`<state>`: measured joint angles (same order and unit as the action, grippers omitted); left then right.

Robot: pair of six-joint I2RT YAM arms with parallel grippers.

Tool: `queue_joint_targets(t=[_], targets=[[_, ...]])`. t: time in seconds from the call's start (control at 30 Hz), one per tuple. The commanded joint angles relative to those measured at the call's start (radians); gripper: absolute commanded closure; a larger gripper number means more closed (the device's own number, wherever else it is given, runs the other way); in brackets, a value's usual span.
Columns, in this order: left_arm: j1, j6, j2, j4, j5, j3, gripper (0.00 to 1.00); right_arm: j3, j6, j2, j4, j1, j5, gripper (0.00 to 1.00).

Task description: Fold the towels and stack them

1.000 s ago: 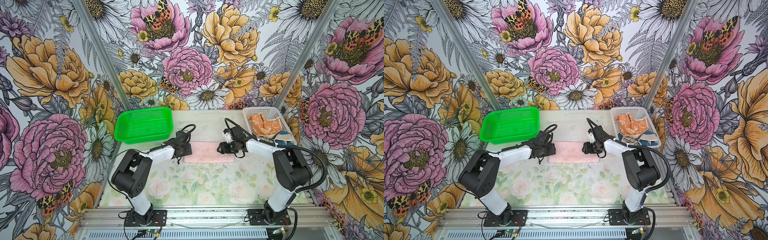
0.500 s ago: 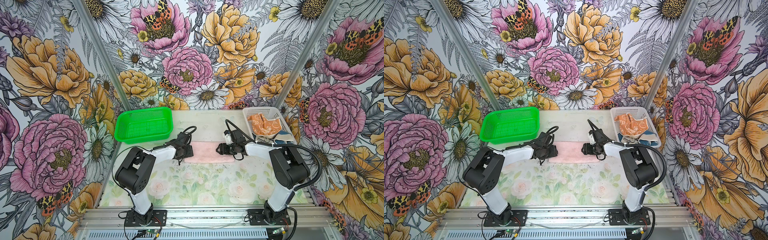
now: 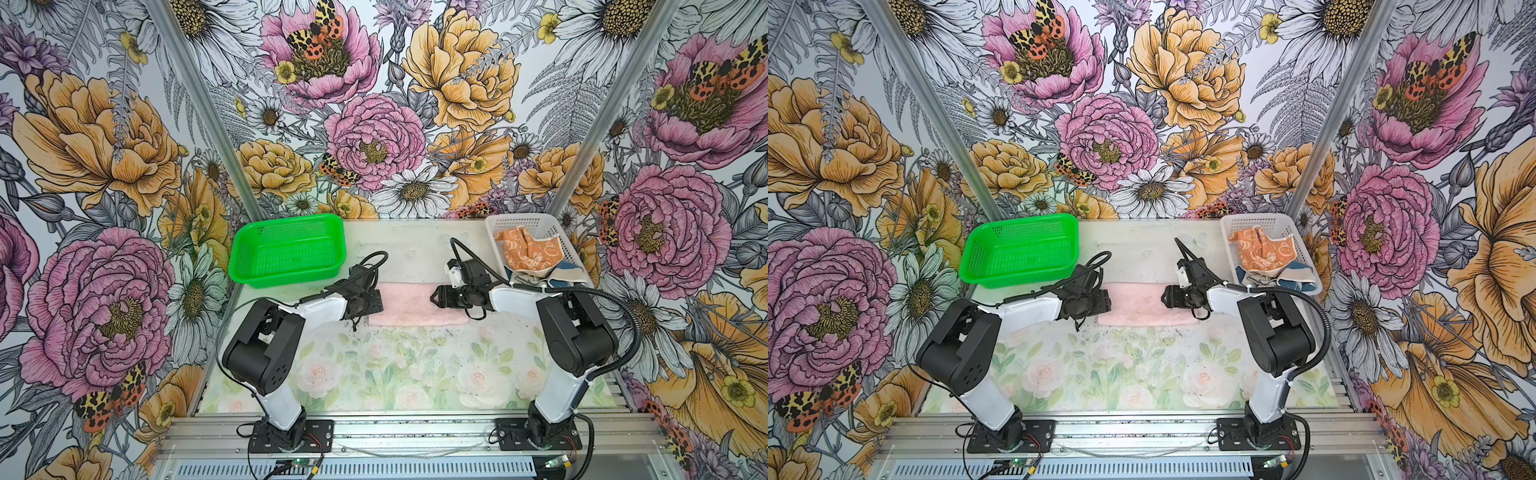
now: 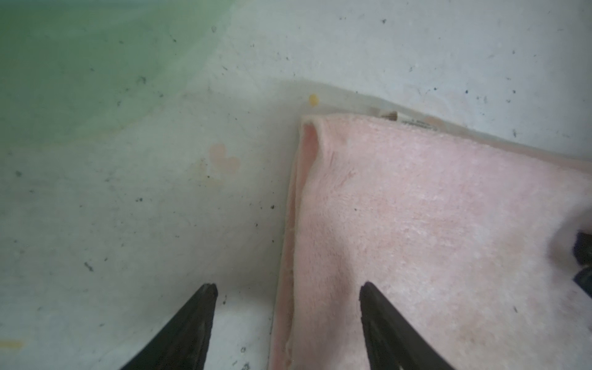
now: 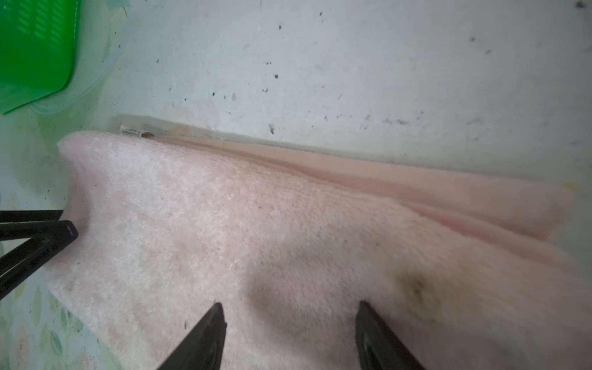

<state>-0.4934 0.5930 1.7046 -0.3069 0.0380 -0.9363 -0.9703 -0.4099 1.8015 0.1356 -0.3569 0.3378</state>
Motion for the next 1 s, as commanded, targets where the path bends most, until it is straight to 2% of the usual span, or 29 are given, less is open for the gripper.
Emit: queue_joint_targets(t=[0.0, 0.27, 0.37, 0.47, 0.67, 0.73, 0.8, 0.97], targets=[[-0.009, -0.002, 0.032, 0.051, -0.045, -0.010, 0.29, 0.014, 0.014, -0.005, -0.014, -0.004, -0.015, 0.33], [-0.052, 0.019, 0.093, 0.050, -0.042, -0.068, 0.35, 0.011, 0.010, 0.009, -0.024, -0.006, 0.001, 0.33], [-0.057, 0.025, 0.106, 0.049, -0.052, -0.081, 0.42, 0.012, 0.012, 0.007, -0.024, -0.005, 0.001, 0.33], [-0.060, 0.029, 0.107, 0.049, -0.053, -0.092, 0.57, 0.012, 0.011, 0.008, -0.024, -0.004, 0.001, 0.33], [-0.056, 0.004, 0.140, 0.004, -0.046, -0.155, 0.94, 0.014, 0.020, 0.000, -0.040, -0.005, 0.026, 0.31], [-0.047, -0.022, 0.141, -0.042, -0.041, -0.200, 1.00, 0.028, 0.024, -0.022, -0.063, -0.007, 0.034, 0.27], [-0.038, -0.056, 0.147, -0.124, -0.016, -0.265, 1.00, 0.050, 0.025, -0.048, -0.099, -0.007, 0.044, 0.01], [-0.019, -0.190, 0.200, -0.412, 0.128, -0.518, 1.00, 0.113, 0.023, -0.127, -0.220, -0.014, 0.099, 0.00]])
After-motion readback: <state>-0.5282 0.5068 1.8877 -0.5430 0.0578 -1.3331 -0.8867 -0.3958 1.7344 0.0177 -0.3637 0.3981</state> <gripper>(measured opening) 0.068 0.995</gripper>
